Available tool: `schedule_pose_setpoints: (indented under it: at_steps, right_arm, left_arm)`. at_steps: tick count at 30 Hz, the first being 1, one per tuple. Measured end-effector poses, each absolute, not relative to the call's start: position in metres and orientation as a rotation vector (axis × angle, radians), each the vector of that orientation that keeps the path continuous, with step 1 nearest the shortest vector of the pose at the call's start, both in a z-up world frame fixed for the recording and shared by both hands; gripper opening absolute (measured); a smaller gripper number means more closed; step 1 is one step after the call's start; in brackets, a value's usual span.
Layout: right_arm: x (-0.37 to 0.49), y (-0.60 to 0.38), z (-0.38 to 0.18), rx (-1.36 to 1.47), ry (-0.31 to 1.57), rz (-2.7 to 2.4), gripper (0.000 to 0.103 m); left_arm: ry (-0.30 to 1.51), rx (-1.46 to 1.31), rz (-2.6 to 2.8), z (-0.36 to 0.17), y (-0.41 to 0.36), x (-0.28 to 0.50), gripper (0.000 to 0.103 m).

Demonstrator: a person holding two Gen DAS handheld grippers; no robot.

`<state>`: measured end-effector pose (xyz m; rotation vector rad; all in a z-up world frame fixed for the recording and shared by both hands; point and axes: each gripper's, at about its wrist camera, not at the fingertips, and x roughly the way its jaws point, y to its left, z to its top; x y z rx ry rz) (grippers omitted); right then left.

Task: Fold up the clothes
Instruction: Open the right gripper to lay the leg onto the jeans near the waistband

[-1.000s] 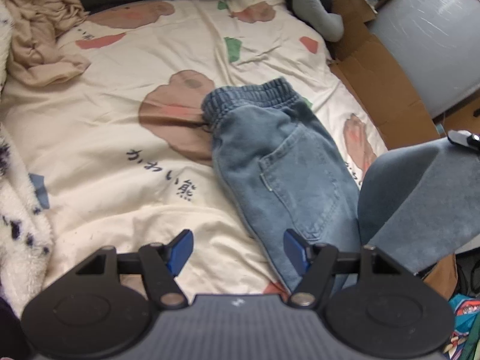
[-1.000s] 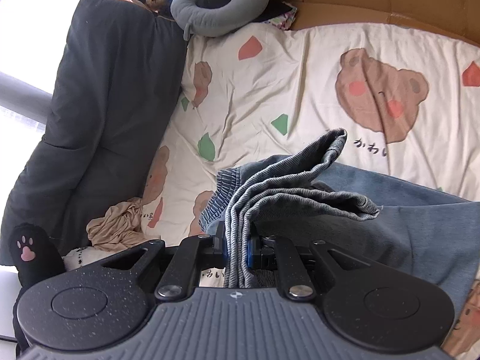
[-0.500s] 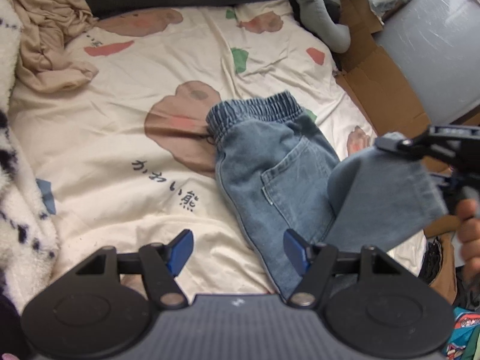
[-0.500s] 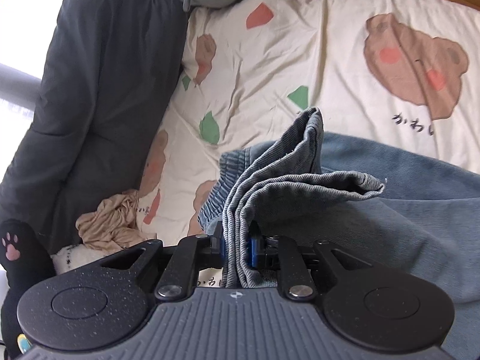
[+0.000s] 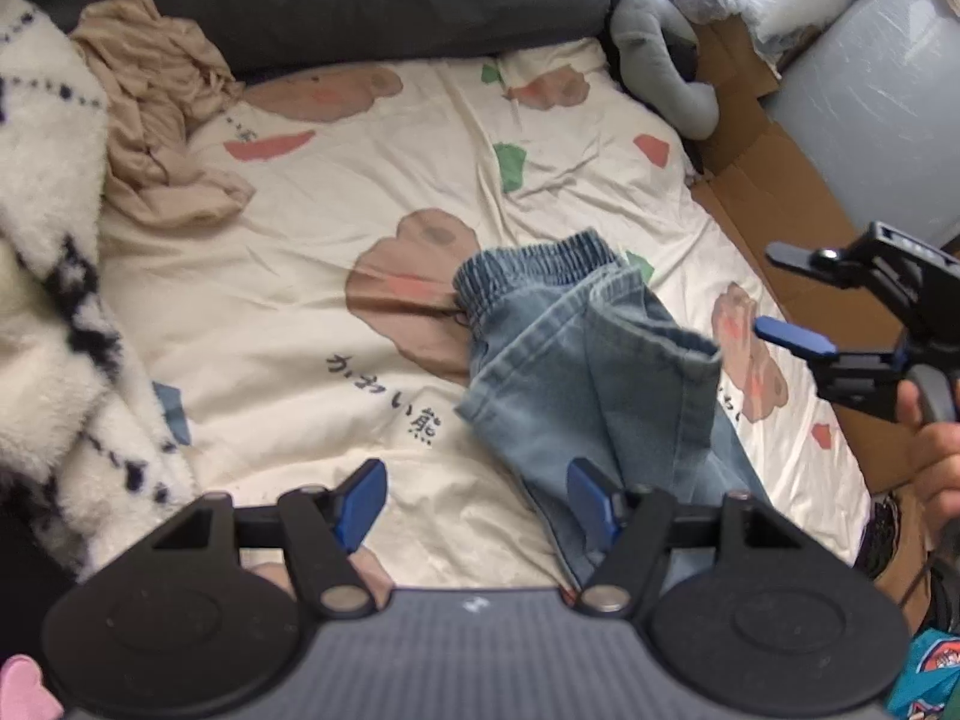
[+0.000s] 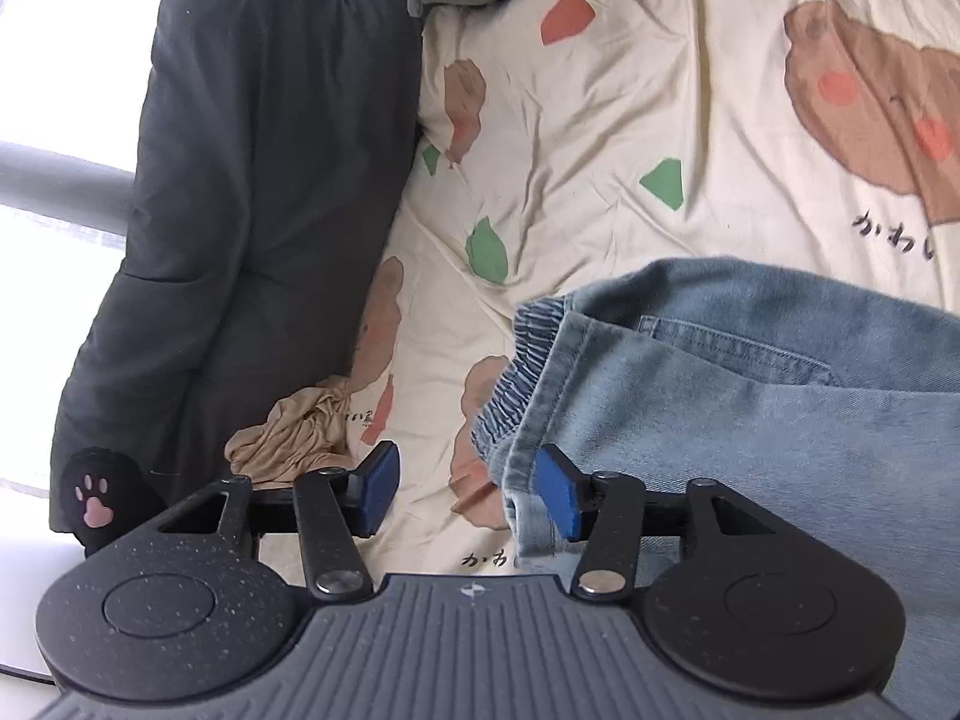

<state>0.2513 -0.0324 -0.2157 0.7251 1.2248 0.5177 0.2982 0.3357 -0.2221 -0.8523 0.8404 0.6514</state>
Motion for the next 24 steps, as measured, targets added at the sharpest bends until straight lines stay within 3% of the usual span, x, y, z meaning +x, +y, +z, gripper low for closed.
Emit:
schedule_pose_setpoints:
  at_steps: [11,17,24]
  right_arm:
    - [0.249,-0.083,-0.126,0.613,1.174,0.602,0.064]
    - [0.25,-0.105,-0.129,0.561,1.149,0.571,0.064]
    - [0.255,-0.092,-0.158,0.413,1.147,0.644,0.06]
  left_arm:
    - [0.828,-0.762,0.667,-0.158,0.338,0.3,0.069]
    - [0.829,-0.685,0.619,-0.133,0.354,0.321,0.07]
    - [0.821,-0.696,0.563,-0.15,0.372,0.355,0.07]
